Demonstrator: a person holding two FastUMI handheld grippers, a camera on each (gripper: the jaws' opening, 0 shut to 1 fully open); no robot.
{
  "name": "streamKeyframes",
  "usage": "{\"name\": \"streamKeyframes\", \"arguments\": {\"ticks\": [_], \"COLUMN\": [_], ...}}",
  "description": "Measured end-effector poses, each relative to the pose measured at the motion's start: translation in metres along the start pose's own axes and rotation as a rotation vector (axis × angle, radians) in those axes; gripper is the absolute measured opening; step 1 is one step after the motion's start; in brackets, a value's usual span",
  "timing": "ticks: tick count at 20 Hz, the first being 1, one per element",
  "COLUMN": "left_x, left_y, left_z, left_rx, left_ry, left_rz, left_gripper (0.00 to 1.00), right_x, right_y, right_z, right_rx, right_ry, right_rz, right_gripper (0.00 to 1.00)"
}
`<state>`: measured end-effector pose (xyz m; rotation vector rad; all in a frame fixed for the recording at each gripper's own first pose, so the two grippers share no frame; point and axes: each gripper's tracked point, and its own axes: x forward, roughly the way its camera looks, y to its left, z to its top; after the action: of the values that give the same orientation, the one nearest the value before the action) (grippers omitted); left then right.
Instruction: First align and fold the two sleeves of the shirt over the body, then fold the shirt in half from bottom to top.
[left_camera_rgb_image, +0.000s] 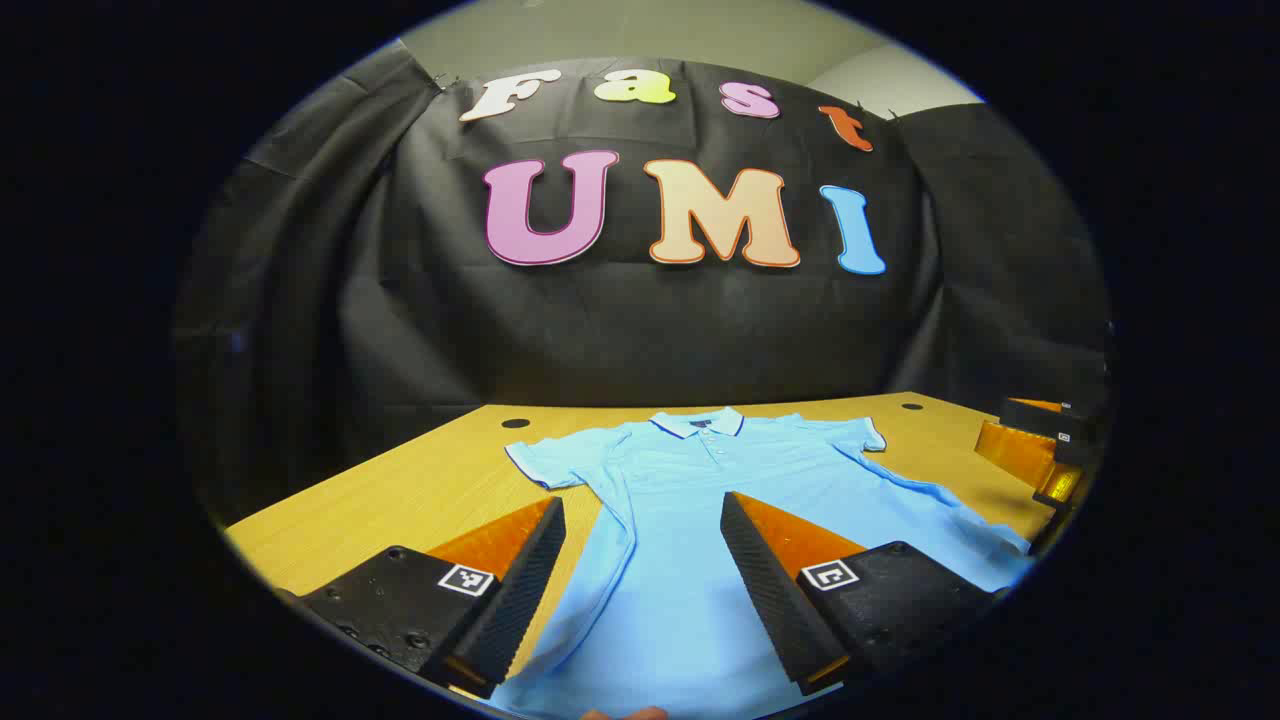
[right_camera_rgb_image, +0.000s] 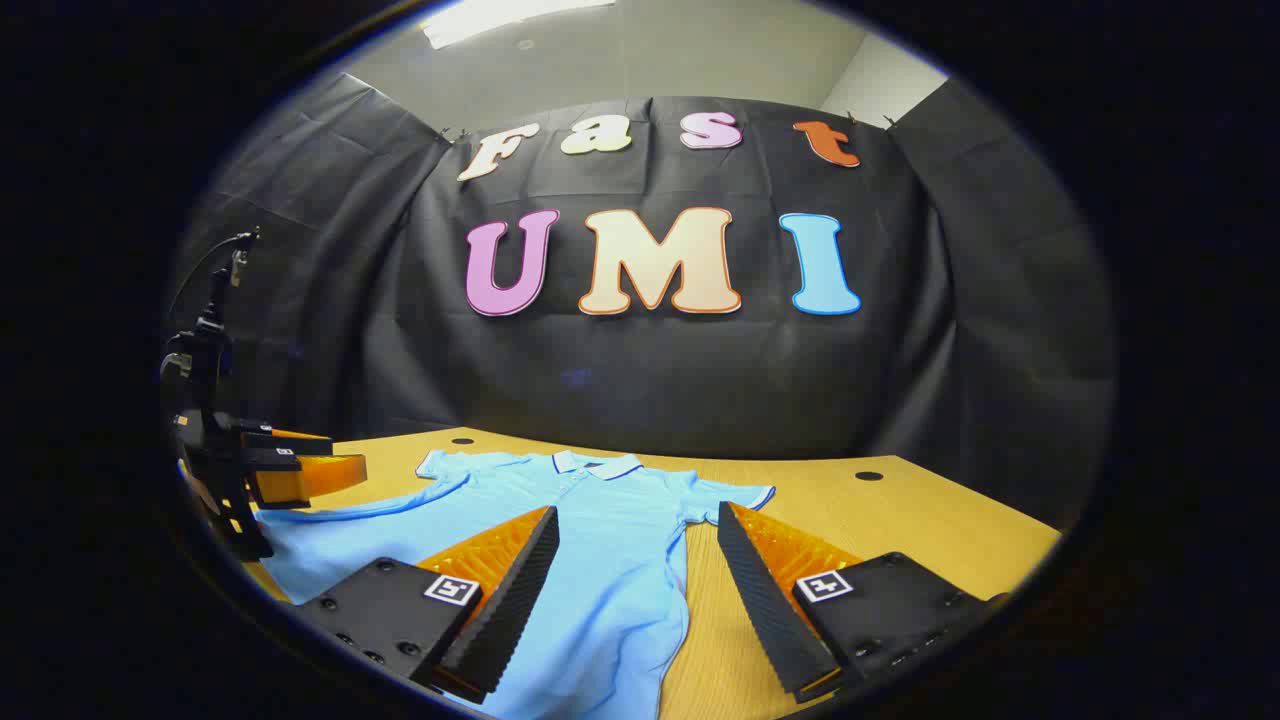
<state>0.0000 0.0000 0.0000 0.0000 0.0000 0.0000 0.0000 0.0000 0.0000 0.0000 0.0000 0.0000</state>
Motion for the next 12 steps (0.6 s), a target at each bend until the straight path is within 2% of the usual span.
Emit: {"name": "streamKeyframes", "arguments": {"ticks": [8, 12], "left_x": [-0.004, -0.011], "left_y": [0.003, -0.005], "left_z": [0.004, 0.015], "left_rx": [0.003, 0.013], "left_ry": [-0.026, -0.095], "left_rz": [0.012, -0.03], "left_gripper": [0.96, 0.96], "right_x": [-0.001, -0.002], "right_y": [-0.004, -0.012], "right_z": [0.001, 0.001], "right_rx": [0.02, 0.078], "right_ry": [-0.011, -0.019], "right_rz": [-0.006, -0.01], "right_gripper": [0.99, 0.99]}}
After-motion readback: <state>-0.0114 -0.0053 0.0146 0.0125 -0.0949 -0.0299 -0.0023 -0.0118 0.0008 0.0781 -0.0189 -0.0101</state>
